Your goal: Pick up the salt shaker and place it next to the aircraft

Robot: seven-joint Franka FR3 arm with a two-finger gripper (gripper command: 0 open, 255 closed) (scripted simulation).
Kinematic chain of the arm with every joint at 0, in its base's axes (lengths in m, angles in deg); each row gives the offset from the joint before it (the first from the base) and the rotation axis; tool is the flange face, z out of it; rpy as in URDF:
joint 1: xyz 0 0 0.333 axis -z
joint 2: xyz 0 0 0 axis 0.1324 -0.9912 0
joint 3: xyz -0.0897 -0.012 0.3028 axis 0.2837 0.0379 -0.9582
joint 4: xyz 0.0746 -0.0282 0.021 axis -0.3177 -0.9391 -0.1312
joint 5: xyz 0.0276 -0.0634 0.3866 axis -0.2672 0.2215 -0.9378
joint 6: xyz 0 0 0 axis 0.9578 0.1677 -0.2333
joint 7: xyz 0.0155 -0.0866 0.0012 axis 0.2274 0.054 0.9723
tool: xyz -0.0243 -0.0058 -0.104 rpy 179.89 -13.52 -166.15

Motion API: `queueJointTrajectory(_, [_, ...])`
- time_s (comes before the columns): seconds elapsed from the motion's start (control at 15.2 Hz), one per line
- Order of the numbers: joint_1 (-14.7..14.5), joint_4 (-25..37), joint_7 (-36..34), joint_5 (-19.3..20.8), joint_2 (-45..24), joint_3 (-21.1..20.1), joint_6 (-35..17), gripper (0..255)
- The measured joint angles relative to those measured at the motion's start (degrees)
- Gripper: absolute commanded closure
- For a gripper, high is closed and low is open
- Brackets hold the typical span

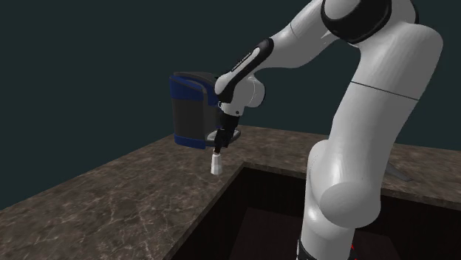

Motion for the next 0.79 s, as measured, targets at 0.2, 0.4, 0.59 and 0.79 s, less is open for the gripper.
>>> queueJointTrajectory(0.2, [-1.5,-0.2,2.6,-2.9,-2.7,1.6,-2.3,0])
queueJointTrajectory(0.4, [-2.9,-0.6,4.5,-5.6,-5.0,2.4,-4.3,0])
queueJointTrajectory(0.59, [-4.1,-0.8,6.6,-8.5,-7.2,3.3,-5.9,0])
queueJointTrajectory(0.79, [-4.2,-0.8,6.9,-8.8,-7.5,3.4,-6.1,0])
